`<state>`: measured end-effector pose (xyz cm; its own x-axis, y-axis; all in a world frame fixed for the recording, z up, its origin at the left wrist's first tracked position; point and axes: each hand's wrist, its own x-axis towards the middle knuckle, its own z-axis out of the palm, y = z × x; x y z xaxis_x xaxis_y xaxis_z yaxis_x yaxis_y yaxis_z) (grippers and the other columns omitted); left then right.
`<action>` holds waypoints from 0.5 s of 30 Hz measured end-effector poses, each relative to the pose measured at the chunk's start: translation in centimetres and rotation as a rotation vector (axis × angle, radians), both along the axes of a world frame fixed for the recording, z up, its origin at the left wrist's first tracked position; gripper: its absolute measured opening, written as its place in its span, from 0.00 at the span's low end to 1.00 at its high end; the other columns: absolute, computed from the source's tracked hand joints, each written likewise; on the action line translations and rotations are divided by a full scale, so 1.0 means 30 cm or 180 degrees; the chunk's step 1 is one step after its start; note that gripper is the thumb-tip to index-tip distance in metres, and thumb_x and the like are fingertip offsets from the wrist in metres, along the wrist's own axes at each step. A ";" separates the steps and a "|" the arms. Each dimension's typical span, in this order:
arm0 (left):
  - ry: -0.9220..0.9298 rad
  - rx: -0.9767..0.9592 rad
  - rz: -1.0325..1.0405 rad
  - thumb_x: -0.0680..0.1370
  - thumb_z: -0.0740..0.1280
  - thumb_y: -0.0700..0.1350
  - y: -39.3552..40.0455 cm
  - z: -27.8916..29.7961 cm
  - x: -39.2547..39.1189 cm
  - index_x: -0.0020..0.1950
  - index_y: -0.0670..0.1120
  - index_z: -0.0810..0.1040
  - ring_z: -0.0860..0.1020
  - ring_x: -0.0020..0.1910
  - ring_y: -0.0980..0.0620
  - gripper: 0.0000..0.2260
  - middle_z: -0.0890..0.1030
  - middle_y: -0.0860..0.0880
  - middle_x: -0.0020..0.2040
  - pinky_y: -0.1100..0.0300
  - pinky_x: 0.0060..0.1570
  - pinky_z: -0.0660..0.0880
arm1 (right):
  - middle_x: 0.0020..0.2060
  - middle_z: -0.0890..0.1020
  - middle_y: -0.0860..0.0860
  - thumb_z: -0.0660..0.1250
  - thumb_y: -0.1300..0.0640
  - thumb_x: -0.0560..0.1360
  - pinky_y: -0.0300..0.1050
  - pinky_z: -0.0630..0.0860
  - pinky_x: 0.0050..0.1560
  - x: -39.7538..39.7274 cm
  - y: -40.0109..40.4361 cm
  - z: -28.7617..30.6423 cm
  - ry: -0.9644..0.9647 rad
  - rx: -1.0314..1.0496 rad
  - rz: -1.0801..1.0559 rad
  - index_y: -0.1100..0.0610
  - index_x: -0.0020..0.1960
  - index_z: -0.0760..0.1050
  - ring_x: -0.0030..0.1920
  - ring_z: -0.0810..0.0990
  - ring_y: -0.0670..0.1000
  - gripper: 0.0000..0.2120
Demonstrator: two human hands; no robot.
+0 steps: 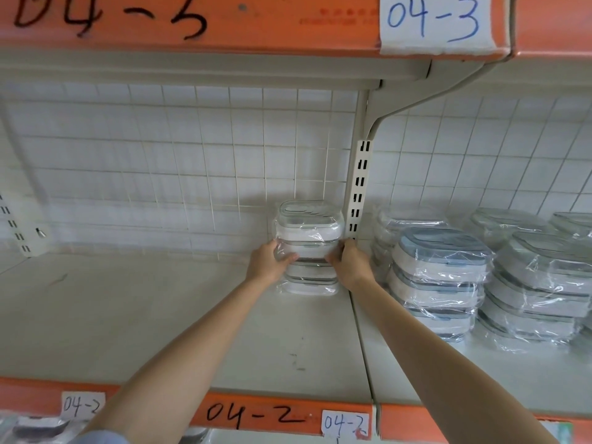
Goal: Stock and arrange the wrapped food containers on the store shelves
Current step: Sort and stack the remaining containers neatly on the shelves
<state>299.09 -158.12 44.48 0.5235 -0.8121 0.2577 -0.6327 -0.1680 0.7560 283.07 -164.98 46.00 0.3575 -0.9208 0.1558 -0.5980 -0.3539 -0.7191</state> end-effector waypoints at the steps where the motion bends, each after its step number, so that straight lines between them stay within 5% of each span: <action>1: 0.0072 0.0089 -0.0044 0.75 0.70 0.51 0.001 -0.005 0.005 0.65 0.40 0.73 0.74 0.63 0.46 0.23 0.77 0.43 0.63 0.62 0.56 0.66 | 0.52 0.77 0.56 0.60 0.60 0.79 0.42 0.69 0.47 -0.001 0.001 -0.006 -0.0060 0.0023 -0.0003 0.60 0.53 0.67 0.52 0.77 0.55 0.05; 4: 0.0763 0.0210 -0.0320 0.78 0.66 0.51 0.008 -0.029 0.005 0.75 0.46 0.61 0.69 0.69 0.47 0.28 0.70 0.45 0.71 0.56 0.67 0.66 | 0.57 0.74 0.56 0.62 0.56 0.78 0.43 0.67 0.50 -0.004 0.005 -0.018 -0.0298 0.0283 0.0047 0.61 0.60 0.64 0.55 0.74 0.56 0.14; 6: 0.1082 0.0204 -0.0371 0.78 0.66 0.52 0.011 -0.046 -0.002 0.76 0.49 0.57 0.74 0.64 0.45 0.30 0.73 0.42 0.67 0.49 0.64 0.71 | 0.60 0.73 0.56 0.62 0.53 0.79 0.43 0.66 0.53 -0.004 0.010 -0.027 -0.0478 0.0622 0.0123 0.60 0.67 0.59 0.59 0.73 0.56 0.22; 12: 0.0629 0.0392 -0.0367 0.77 0.65 0.57 0.029 -0.031 0.034 0.74 0.52 0.60 0.80 0.54 0.44 0.29 0.80 0.46 0.57 0.55 0.56 0.75 | 0.52 0.74 0.50 0.62 0.52 0.79 0.43 0.68 0.50 -0.027 0.006 -0.032 -0.0516 0.0751 0.0282 0.58 0.67 0.58 0.54 0.74 0.53 0.22; 15: 0.0395 0.0409 -0.0372 0.78 0.65 0.54 0.037 -0.015 0.024 0.73 0.50 0.62 0.80 0.52 0.45 0.27 0.79 0.45 0.59 0.58 0.52 0.75 | 0.59 0.75 0.53 0.61 0.51 0.79 0.45 0.70 0.53 -0.031 0.010 -0.028 -0.0318 0.0685 0.0306 0.59 0.68 0.58 0.56 0.74 0.55 0.22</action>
<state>299.82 -157.01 44.04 0.4450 -0.8912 0.0874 -0.5569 -0.1990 0.8064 282.13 -164.68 45.15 0.4377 -0.8991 -0.0011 -0.4912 -0.2381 -0.8379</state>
